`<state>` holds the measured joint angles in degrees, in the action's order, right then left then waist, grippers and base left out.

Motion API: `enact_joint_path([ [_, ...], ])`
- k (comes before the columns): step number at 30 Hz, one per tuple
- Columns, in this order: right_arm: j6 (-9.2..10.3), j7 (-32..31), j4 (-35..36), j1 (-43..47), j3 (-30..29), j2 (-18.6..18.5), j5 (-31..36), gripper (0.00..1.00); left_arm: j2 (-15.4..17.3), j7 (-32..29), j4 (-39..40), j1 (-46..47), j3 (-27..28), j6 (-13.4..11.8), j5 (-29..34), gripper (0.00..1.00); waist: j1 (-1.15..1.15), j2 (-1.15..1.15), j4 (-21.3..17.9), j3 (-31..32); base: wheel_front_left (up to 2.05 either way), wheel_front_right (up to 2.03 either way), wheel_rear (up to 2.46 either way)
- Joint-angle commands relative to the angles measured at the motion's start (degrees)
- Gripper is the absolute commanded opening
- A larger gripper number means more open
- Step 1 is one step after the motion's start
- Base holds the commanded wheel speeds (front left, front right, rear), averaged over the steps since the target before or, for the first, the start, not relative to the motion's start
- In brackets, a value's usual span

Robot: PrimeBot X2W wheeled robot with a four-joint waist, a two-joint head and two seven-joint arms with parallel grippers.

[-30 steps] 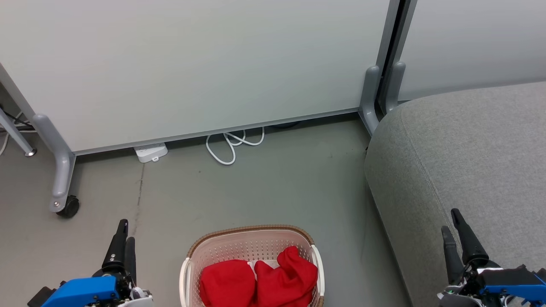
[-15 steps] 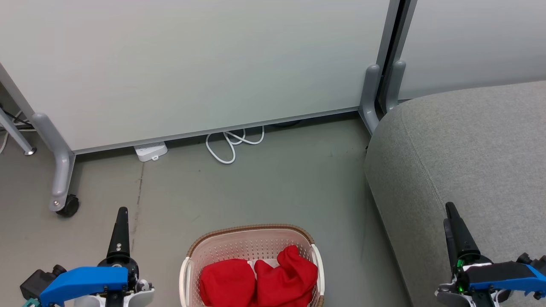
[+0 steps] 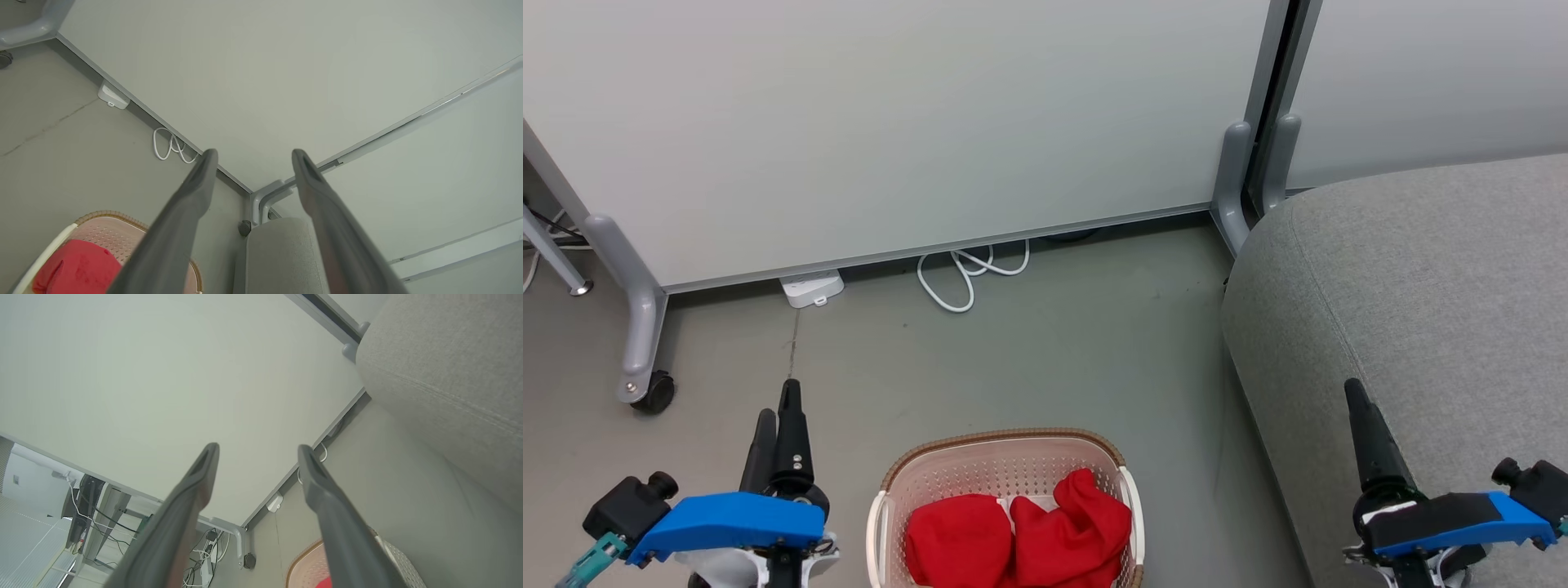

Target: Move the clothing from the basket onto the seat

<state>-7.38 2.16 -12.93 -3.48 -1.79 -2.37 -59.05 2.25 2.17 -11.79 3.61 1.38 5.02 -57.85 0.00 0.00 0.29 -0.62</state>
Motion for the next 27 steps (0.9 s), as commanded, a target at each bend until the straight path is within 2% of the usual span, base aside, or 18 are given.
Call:
enact_joint_path([
  [1,-0.07,0.5,1.0,-1.3,0.3,-0.4,2.2,1.0,0.5,0.6,1.1,1.5,-0.4,-0.4,2.4,1.0,0.0,0.0,0.0,0.0,0.0,0.0,0.0],
  [13,-0.08,2.9,-0.8,-1.3,1.6,-0.4,13.8,1.0,0.9,2.9,0.8,1.6,-3.3,-1.4,15.0,1.0,0.0,0.0,0.1,-0.1,0.0,0.0,0.0],
  [27,-0.1,5.3,-2.2,-1.4,2.6,-0.5,24.0,1.0,1.9,5.3,-0.6,1.8,-6.6,-2.4,25.1,1.0,0.0,0.0,0.3,-0.1,0.0,0.0,0.0],
])
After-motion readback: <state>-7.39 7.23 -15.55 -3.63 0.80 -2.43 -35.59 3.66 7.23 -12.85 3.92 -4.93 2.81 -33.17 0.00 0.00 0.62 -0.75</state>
